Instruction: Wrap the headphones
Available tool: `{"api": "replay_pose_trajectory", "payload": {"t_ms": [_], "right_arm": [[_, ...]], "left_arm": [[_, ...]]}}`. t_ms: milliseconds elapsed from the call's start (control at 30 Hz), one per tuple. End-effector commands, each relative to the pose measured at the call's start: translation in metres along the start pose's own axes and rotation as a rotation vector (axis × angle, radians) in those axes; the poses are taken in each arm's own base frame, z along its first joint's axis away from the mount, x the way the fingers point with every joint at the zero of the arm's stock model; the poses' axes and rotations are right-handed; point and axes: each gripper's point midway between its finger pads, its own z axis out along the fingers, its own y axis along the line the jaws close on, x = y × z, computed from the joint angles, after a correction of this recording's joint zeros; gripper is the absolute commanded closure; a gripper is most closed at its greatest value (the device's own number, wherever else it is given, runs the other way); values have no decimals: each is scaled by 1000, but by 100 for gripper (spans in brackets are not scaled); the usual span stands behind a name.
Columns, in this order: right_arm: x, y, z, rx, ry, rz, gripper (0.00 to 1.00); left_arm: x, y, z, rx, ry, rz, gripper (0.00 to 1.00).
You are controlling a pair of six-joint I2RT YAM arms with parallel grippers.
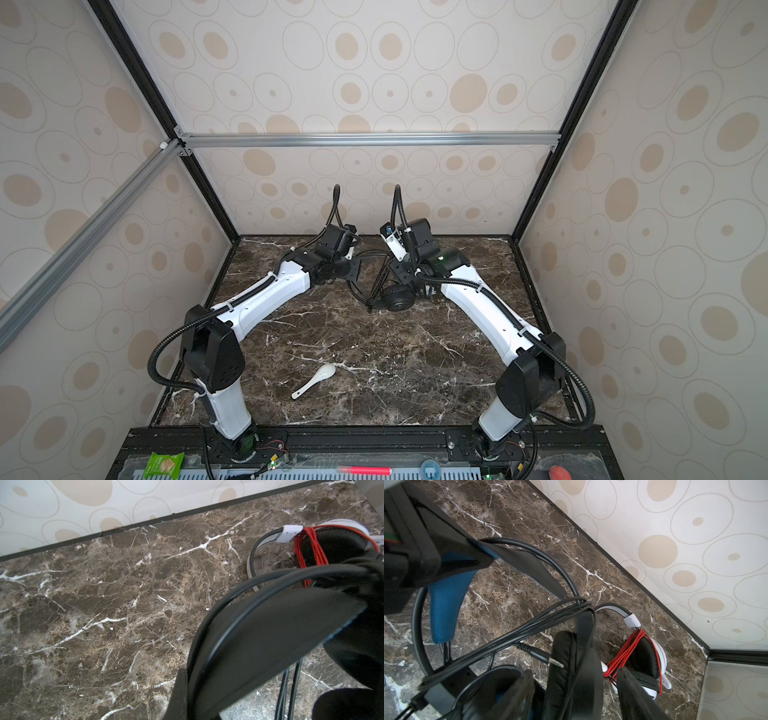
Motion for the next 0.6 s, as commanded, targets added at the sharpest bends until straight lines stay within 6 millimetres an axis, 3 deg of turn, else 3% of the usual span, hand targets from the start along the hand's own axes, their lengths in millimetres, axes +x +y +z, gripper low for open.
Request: {"api": "replay_pose_trajectory", "payload": {"t_ms": [0,233,567], "right_arm": [[-19,-11,-24,30,-69,10,28],[-16,-17,-31,65,-69,8,15],[17,-13,-31,56,-30,87,0]], "left_arm": [[-18,3,-9,38,-40,-85,100],[-8,21,9,15,-23,-143,100],[-4,71,60,-62,-15,-255,100]]}}
